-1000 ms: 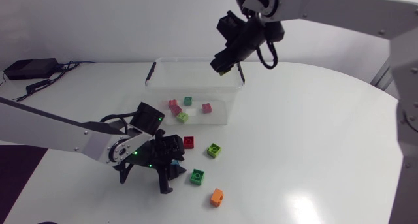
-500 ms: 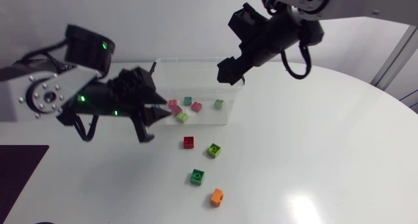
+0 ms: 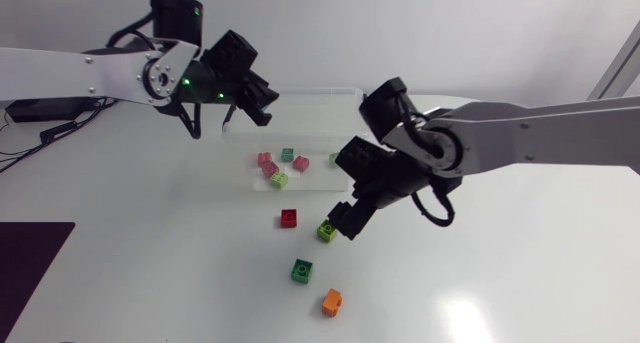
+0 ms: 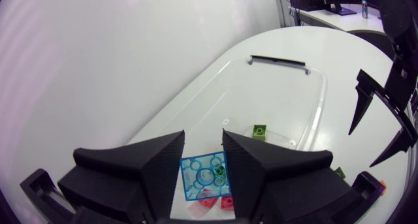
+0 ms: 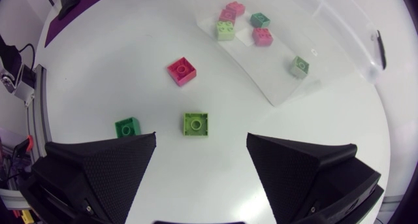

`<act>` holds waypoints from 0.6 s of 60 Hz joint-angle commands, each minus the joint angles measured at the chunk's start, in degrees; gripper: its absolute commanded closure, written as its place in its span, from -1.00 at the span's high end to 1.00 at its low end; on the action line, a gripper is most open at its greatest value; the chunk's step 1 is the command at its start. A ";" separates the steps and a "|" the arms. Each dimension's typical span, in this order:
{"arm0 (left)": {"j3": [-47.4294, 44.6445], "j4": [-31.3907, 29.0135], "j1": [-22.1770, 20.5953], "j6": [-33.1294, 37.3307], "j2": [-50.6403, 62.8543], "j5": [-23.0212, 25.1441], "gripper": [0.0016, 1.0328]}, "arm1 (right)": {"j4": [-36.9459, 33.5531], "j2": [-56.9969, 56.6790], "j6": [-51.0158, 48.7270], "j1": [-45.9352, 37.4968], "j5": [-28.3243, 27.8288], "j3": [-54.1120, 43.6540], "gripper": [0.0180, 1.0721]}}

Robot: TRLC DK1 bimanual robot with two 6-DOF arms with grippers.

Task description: Place the duplo bricks in the container

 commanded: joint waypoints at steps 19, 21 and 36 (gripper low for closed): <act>-1.18 1.63 1.20 -2.56 -2.96 -0.54 0.91 | 7.38 15.01 0.56 1.86 0.90 2.49 0.89; -2.67 0.58 1.29 -2.21 -5.25 -0.45 0.91 | 7.38 15.19 0.56 1.86 0.90 2.75 0.87; -15.86 -10.50 0.50 4.21 -21.16 2.71 0.90 | 6.24 16.24 0.65 2.30 1.52 4.51 0.28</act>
